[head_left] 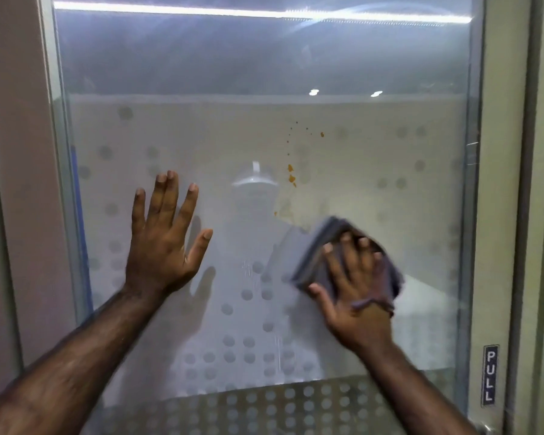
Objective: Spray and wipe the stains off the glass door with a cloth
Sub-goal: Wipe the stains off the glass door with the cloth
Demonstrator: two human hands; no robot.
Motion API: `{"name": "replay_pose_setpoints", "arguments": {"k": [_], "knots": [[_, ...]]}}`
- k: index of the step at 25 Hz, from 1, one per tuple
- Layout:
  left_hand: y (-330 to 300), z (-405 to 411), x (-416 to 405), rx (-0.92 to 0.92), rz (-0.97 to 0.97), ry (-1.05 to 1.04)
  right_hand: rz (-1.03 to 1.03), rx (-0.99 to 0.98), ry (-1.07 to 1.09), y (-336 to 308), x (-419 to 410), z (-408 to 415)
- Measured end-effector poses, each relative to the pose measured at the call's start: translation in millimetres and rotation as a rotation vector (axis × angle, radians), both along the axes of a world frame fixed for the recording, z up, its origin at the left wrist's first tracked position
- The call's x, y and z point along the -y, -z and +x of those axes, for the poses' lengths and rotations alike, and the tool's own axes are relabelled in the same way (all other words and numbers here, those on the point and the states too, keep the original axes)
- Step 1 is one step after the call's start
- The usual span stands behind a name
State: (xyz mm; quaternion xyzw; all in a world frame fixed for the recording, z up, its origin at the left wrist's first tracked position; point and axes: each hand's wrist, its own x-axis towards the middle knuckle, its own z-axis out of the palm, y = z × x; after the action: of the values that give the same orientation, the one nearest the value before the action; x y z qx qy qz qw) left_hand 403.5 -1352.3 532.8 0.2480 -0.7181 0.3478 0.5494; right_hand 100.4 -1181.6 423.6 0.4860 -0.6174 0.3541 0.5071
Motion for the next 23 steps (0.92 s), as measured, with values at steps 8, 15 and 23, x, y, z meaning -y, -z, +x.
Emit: {"name": "replay_pose_setpoints", "arguments": {"k": [8, 15, 23], "knots": [[-0.1, -0.8, 4.6, -0.006, -0.016, -0.009, -0.161, 0.089, 0.053, -120.9, 41.9, 51.7], [-0.5, 0.1, 2.7, -0.008, -0.022, -0.011, -0.029, -0.059, -0.015, -31.9, 11.8, 26.9], [-0.1, -0.6, 3.0, 0.003, -0.002, -0.048, -0.239, 0.120, 0.077, -172.8, 47.5, 53.8]]}}
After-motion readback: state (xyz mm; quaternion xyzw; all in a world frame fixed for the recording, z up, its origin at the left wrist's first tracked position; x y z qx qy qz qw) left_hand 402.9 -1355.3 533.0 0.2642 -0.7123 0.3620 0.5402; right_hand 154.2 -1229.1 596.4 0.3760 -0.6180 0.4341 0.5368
